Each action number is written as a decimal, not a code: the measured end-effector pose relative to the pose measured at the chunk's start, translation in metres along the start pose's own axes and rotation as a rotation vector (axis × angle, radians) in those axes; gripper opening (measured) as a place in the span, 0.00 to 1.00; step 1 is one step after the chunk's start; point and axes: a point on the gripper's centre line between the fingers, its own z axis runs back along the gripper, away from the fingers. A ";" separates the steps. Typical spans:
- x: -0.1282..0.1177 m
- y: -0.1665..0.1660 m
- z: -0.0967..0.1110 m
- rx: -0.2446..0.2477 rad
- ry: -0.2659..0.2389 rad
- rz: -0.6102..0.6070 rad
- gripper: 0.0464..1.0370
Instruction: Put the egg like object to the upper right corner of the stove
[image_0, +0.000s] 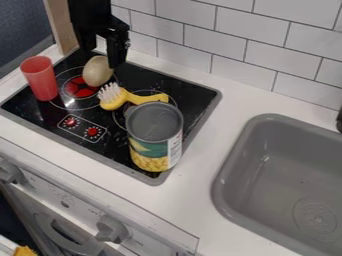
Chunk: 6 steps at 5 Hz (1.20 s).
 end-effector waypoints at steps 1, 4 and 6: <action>0.002 -0.008 -0.009 -0.007 -0.007 0.071 0.96; -0.001 -0.012 -0.042 0.041 -0.086 0.078 0.79; 0.001 -0.013 -0.041 0.054 -0.050 0.001 0.79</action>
